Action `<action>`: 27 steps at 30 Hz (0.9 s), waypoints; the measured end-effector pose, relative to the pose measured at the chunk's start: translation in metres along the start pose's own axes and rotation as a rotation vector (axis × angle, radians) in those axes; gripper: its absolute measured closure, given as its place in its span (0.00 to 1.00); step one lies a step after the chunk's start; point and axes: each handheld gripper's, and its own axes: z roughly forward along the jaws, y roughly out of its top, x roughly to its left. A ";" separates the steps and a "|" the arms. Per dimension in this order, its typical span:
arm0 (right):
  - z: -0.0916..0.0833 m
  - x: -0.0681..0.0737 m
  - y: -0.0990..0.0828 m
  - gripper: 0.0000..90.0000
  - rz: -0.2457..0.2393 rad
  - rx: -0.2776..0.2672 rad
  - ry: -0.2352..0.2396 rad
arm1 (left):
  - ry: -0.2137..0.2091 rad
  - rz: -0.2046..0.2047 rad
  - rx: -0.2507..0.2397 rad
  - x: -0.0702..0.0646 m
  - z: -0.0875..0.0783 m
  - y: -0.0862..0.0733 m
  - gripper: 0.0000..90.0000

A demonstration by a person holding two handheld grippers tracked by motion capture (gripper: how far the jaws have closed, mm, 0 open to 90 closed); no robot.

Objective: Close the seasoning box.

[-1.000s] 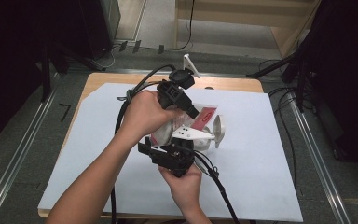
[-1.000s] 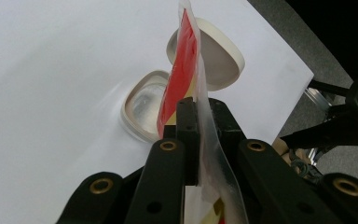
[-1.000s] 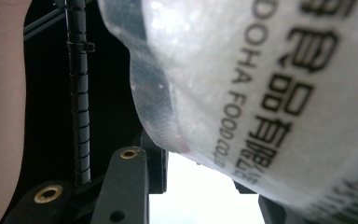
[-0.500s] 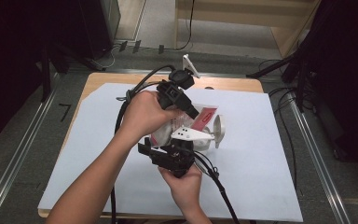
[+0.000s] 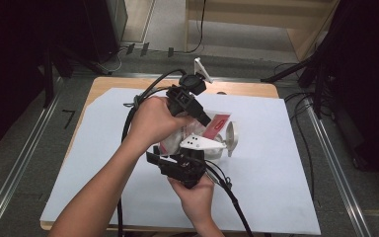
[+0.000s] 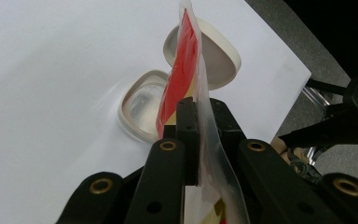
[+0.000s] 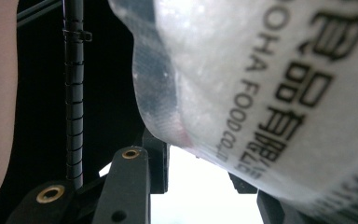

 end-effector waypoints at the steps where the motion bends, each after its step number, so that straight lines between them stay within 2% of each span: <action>1: 0.000 0.000 0.000 0.73 0.001 -0.001 0.000 | 0.001 -0.001 -0.001 0.000 0.000 0.000 0.95; 6: 0.000 -0.001 0.000 0.73 0.000 -0.003 0.001 | -0.003 -0.006 -0.008 0.001 0.000 0.000 0.95; 7: 0.000 -0.001 0.000 0.81 -0.002 -0.002 -0.002 | -0.002 -0.006 -0.002 0.001 0.001 0.001 0.95; 9: -0.001 -0.001 0.000 0.85 -0.025 0.007 -0.019 | -0.001 -0.007 -0.006 0.000 0.001 0.000 0.95; 25: -0.003 -0.002 0.002 0.72 0.021 -0.021 -0.005 | 0.010 0.001 -0.018 -0.001 0.001 0.004 0.95; 27: -0.003 -0.002 0.003 0.71 0.043 -0.026 0.009 | 0.011 -0.002 -0.023 -0.002 0.000 0.003 0.95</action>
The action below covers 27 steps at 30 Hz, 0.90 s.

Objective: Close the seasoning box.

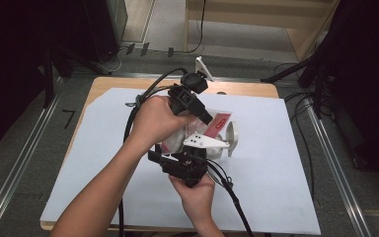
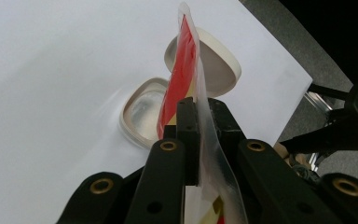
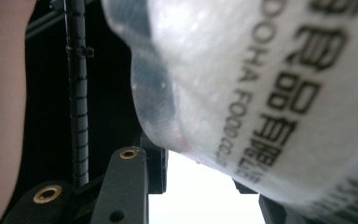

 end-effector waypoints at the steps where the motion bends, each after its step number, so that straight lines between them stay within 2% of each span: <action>1: 0.000 0.000 0.000 0.71 0.006 -0.001 0.002 | 0.002 0.006 -0.002 0.000 0.000 0.000 0.95; 8: 0.000 0.000 0.000 0.71 0.016 -0.005 -0.009 | 0.004 0.000 -0.005 -0.001 0.000 -0.001 0.95; 27: -0.001 -0.002 -0.001 0.71 -0.001 -0.003 -0.020 | -0.003 0.012 -0.007 0.000 0.001 0.000 0.95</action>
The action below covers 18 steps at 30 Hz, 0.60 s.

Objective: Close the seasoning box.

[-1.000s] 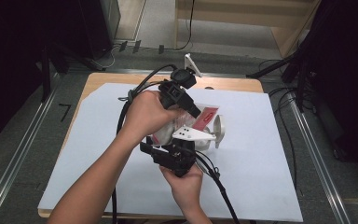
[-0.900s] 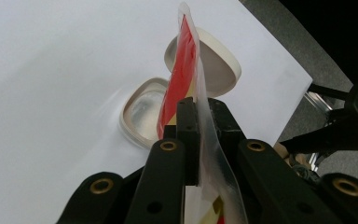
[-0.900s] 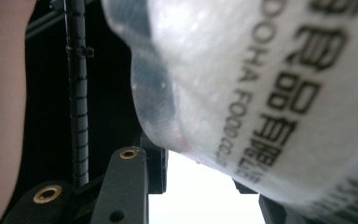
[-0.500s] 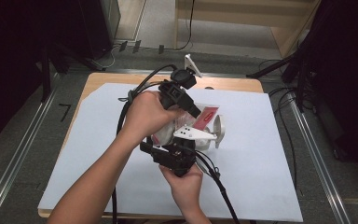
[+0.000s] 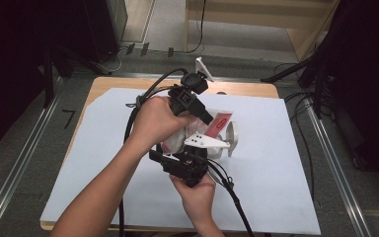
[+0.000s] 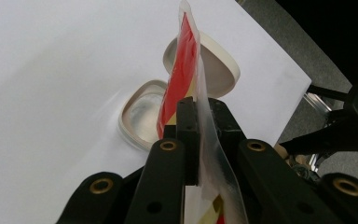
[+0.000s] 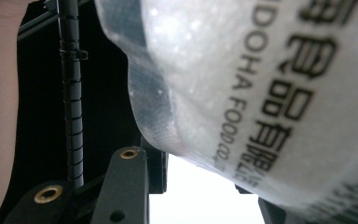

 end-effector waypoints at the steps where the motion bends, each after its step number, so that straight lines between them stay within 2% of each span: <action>1: 0.000 0.000 0.000 0.71 0.000 0.000 0.000 | 0.000 0.000 0.001 0.000 0.000 0.000 0.95; 11: 0.000 -0.004 -0.002 0.71 0.003 0.001 -0.005 | -0.004 0.000 -0.005 0.000 0.004 0.000 0.94; 18: 0.000 -0.001 -0.001 0.71 -0.001 0.004 -0.005 | 0.004 0.008 -0.009 -0.002 0.000 -0.002 0.94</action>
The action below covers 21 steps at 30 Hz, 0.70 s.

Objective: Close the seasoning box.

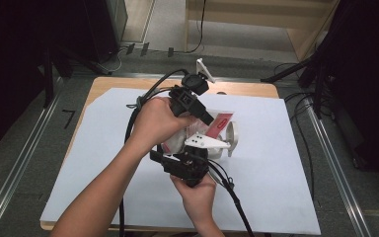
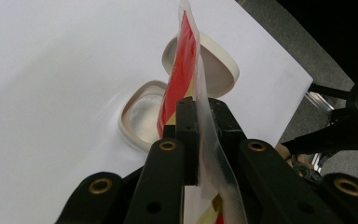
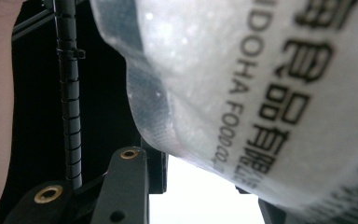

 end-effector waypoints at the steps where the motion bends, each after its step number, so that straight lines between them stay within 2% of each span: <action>1: 0.001 0.001 0.000 0.71 -0.003 -0.001 0.003 | -0.004 -0.004 0.002 0.001 -0.001 0.000 0.94; 10: 0.002 0.001 0.003 0.71 -0.011 0.004 -0.020 | -0.010 -0.014 0.009 0.004 0.002 0.005 0.95; 16: 0.000 -0.003 0.003 0.71 0.003 -0.001 -0.011 | 0.003 -0.019 0.019 0.002 0.005 0.009 0.95; 21: -0.003 -0.002 0.006 0.71 0.003 -0.015 0.000 | 0.019 -0.001 0.022 -0.004 0.001 0.011 0.94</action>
